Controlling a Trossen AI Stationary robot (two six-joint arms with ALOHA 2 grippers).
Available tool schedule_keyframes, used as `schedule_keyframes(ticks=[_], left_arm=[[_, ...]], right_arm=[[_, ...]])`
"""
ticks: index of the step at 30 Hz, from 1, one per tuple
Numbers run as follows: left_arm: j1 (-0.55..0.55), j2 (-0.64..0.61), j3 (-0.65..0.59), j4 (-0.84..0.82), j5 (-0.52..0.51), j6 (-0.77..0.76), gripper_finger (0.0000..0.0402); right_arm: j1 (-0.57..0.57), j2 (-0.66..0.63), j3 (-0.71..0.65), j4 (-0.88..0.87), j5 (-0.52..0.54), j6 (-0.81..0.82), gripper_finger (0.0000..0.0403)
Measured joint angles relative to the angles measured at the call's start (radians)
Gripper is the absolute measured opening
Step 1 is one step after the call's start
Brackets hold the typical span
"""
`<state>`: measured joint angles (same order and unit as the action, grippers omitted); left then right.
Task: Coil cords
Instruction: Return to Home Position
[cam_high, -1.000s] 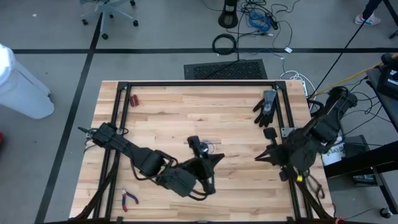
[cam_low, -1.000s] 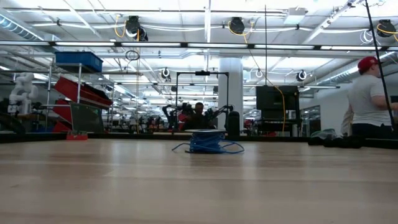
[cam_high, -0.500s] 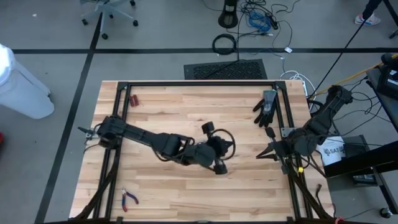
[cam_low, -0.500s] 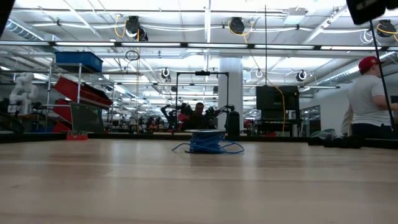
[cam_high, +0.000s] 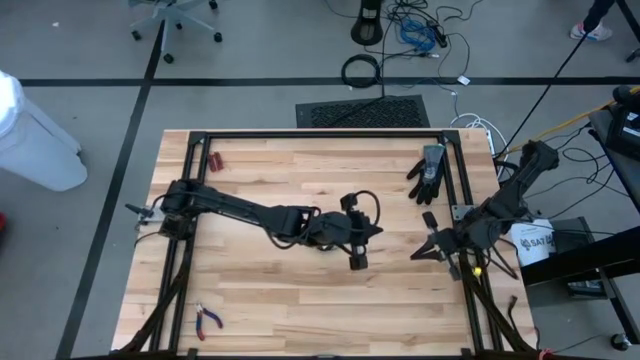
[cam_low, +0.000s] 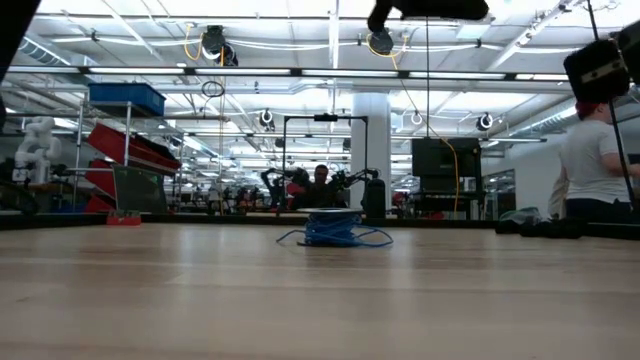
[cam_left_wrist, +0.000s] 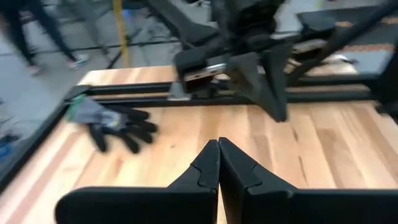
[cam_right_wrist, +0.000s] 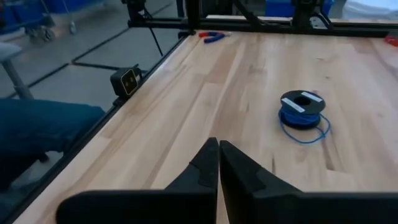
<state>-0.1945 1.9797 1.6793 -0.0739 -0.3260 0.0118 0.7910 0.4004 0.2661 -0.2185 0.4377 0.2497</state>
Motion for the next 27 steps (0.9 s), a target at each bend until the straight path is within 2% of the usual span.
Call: schedule_keyframes(ticks=[4,10,19,27], left_arm=[[0.005,0.0,-0.07,0.096,0.084,0.045,0.0003],[0.006,0.0,-0.117,0.101,0.089,0.051,0.0003],[0.033,0.0,-0.203,0.114,0.116,0.022,0.0002],[0.03,-0.064,-0.277,0.113,0.131,0.02,0.0002]], right_arm=[[0.0,-0.042,-0.085,0.101,0.0,0.0,0.0],[0.0,-0.069,-0.152,0.204,-0.023,-0.023,0.0],[-0.001,-0.069,-0.189,0.224,-0.025,-0.026,0.0],[-0.043,-0.085,-0.247,0.277,-0.04,-0.021,0.0]])
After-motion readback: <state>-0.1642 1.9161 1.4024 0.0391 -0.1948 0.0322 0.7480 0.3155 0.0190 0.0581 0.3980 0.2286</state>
